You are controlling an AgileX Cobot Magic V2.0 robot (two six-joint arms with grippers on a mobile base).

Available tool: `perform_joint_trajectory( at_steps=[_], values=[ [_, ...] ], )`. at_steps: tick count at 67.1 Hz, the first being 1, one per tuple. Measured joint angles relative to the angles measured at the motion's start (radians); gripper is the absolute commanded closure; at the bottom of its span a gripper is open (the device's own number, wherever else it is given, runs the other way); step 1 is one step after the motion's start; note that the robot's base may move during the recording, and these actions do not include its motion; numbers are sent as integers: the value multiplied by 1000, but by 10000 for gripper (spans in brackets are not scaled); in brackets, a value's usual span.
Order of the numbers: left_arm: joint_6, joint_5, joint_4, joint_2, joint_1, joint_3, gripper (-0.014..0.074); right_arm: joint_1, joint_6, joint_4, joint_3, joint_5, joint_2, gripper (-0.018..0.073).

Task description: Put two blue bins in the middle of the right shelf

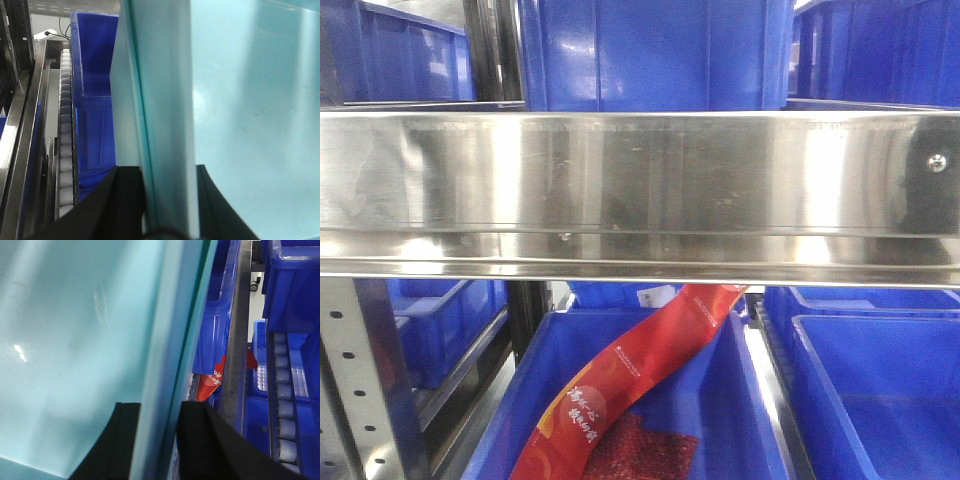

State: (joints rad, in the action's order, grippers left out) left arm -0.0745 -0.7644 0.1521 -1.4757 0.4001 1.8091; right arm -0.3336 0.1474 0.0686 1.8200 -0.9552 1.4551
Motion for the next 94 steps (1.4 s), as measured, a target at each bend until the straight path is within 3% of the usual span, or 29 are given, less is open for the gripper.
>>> perform_joint_trajectory(
  at_steps=[7,27,47,58,67,77,85,94],
  values=[
    [0,-7,0,0,0,0,707,0,0,6,0,-12,0,713],
    [-9,-180,-24,0,0,-70,707,0,2,33,-25,-173,27,713],
    [-14,-80,-41,0,0,-304,707,-2,0,44,-157,-131,85,713],
    [-14,-52,-55,-22,0,-350,707,-2,-8,53,-191,-109,129,707],
    [-12,-38,-64,-62,0,-353,676,-2,-8,53,-194,-90,154,592],
    [1,-15,-63,-95,0,-353,497,-2,-6,43,-194,-71,168,330],
    [10,1,-59,-97,0,-348,242,-2,-6,36,-194,-51,168,110],
    [12,6,-57,-97,0,-347,10,-2,-6,28,-194,-49,168,31]
  ],
)
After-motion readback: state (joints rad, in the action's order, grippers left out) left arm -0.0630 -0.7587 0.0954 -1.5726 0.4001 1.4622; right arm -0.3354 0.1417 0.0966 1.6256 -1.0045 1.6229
